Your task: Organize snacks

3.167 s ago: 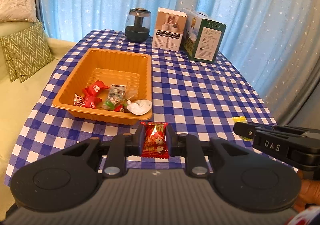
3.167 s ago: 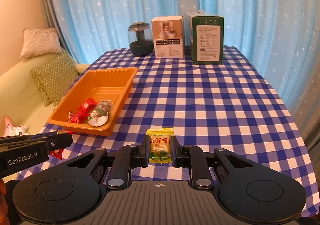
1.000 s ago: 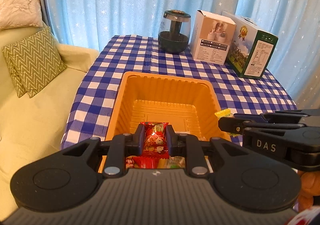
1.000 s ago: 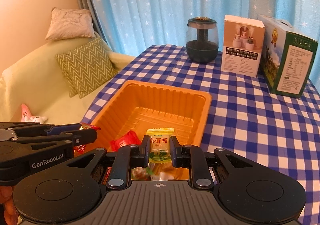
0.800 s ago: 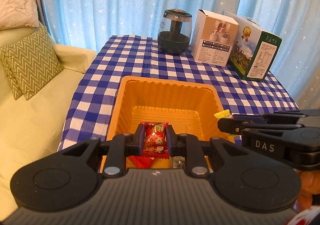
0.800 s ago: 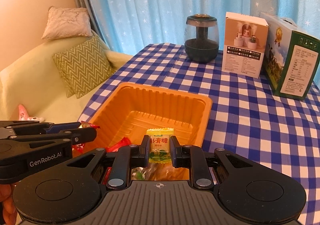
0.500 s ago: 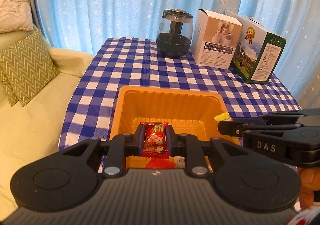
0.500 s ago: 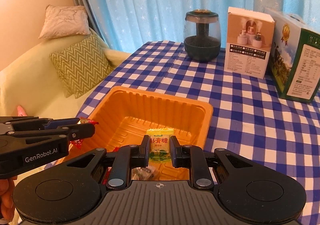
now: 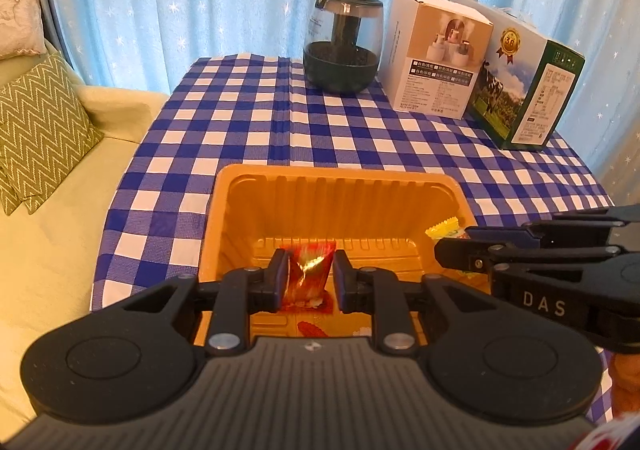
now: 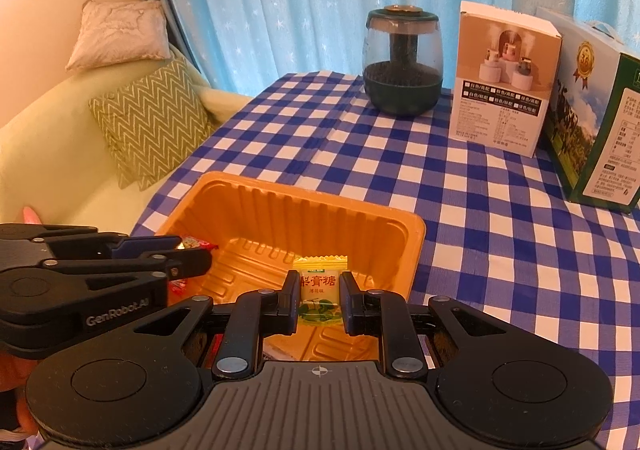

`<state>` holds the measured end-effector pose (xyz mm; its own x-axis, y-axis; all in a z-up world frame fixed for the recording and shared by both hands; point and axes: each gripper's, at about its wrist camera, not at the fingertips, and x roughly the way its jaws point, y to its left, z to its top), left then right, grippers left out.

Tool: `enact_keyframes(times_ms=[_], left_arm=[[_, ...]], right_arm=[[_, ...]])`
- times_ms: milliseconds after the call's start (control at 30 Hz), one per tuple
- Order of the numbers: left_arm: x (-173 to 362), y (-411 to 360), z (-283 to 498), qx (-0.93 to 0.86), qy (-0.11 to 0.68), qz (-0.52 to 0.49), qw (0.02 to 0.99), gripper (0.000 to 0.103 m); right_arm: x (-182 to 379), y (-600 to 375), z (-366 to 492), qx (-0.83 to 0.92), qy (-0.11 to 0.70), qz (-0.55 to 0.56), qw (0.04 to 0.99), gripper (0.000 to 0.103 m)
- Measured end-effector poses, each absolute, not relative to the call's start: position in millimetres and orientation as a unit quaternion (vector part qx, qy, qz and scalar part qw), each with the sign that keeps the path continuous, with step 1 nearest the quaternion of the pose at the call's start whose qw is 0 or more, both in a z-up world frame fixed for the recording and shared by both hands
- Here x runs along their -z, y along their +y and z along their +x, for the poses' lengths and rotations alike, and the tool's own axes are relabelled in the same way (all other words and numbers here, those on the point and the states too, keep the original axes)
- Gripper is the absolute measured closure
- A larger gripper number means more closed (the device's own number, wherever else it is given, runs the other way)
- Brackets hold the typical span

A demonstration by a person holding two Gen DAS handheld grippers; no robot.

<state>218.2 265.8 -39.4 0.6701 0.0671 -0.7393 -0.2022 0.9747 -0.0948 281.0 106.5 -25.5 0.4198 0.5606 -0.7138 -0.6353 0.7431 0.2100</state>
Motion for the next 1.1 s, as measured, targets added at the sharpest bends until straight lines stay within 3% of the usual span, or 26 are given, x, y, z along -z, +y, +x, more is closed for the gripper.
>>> enact_keyframes(times_ms=[367,500,533,600,633,1100], left_arm=[[26.5,273.7,199.1,-0.088,0.385,-0.078,0.915,0.07],[21.5,278.5,187.4,-0.101,0.38,-0.068,0.917,0.053],[20.4,279.7,183.9,-0.102,0.38,-0.067,0.917,0.053],[18.5,281.6,176.0,-0.106,0.378,-0.069,0.917,0.052],[17.8,281.9,172.2,-0.107,0.377,-0.069,0.917,0.052],[-8.2,263.4,121.4,-0.117,0.364,-0.077,0.921,0.032]], right_arm=[[28.2,111.7,277.7,-0.361,0.408,-0.044,0.837,0.082],[25.1,116.4,275.7,-0.382,0.399,-0.046,0.832,0.082],[24.7,116.7,275.2,-0.386,0.398,-0.046,0.831,0.08],[23.4,115.5,273.4,-0.383,0.396,-0.043,0.833,0.059],[22.3,113.0,272.4,-0.38,0.393,-0.036,0.837,0.042],[-7.7,82.0,238.0,-0.356,0.393,-0.028,0.847,0.04]])
